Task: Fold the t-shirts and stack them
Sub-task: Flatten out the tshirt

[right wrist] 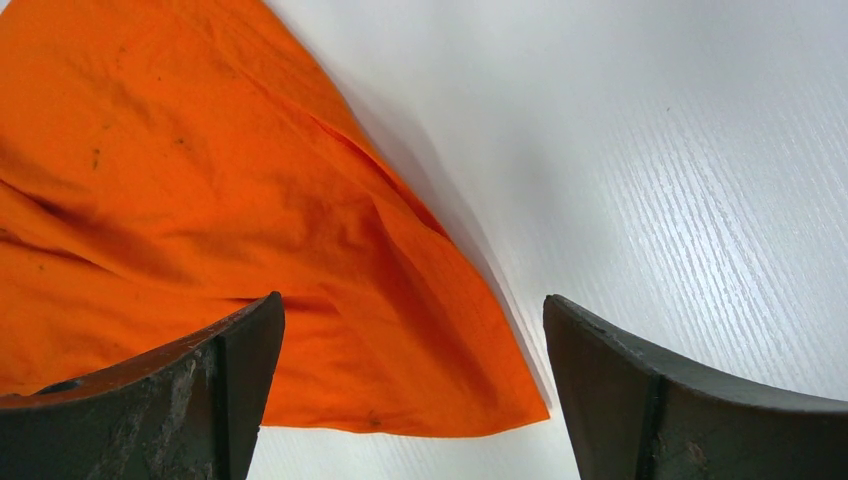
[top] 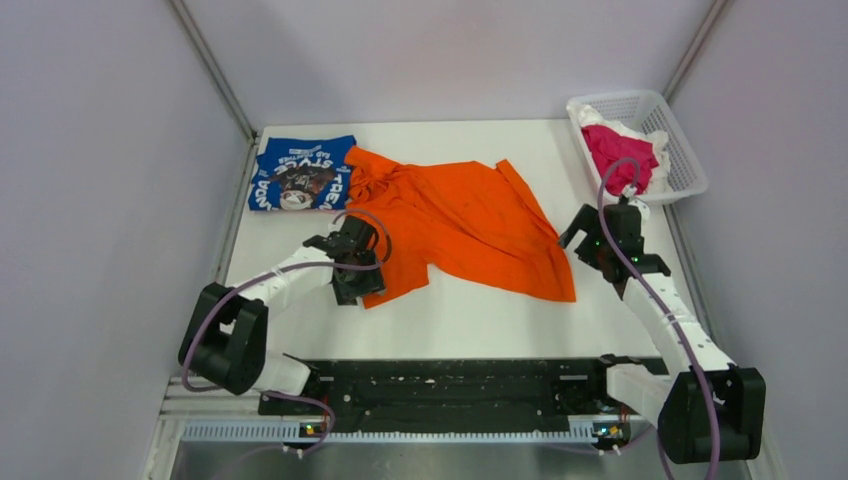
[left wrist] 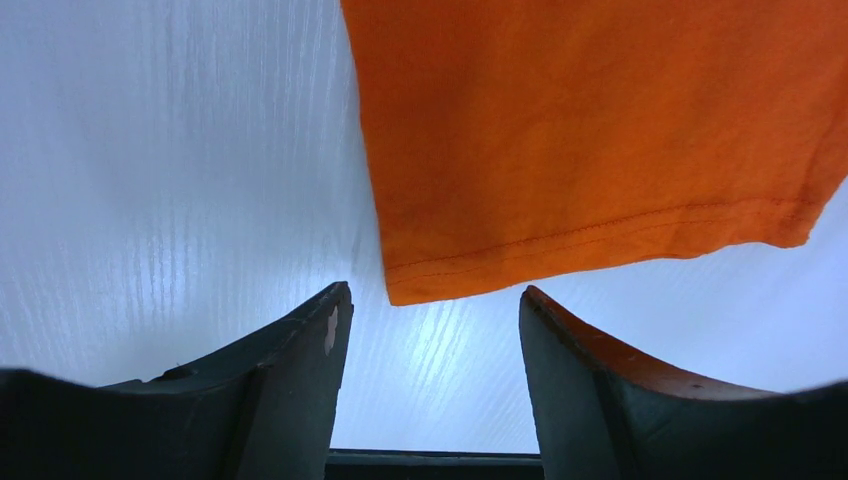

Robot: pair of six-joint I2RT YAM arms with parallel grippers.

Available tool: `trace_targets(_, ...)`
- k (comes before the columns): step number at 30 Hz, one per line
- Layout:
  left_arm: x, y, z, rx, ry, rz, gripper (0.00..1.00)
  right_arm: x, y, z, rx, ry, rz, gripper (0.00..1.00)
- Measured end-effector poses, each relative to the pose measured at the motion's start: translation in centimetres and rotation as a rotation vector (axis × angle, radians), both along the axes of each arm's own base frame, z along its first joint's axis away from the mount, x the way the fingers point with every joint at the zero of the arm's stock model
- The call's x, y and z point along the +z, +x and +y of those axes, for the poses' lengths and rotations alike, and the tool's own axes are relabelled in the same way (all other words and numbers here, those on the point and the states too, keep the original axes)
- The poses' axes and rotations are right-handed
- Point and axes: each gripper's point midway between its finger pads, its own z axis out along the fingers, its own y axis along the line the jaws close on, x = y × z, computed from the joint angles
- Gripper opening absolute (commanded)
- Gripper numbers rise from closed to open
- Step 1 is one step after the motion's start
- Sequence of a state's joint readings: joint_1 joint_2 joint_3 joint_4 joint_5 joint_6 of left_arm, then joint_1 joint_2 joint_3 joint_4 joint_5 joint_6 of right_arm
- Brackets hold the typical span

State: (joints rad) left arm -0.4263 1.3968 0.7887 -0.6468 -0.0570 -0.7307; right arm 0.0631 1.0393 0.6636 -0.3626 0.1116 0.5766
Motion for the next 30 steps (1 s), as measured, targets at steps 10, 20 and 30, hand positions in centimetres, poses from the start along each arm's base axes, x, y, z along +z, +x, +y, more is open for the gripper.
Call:
trace_targets(10, -1.7, 0.1, 0.2, 0.001, 0.035, 0.051, 0.46, -0.4, 0.3, 0.1, 0.003, 0.002, 0.007, 0.99)
trace_targets(20, -1.9, 0.9, -0.1, -0.005, 0.044, 0.063, 0.0, -0.6, 0.3, 0.1, 0.003, 0.001, 0.013, 0.99)
trace_targets(30, -1.8, 0.9, -0.3, -0.01, 0.024, 0.02, 0.0, -1.3, -0.5, 0.6, 0.019, -0.029, 0.058, 0.98)
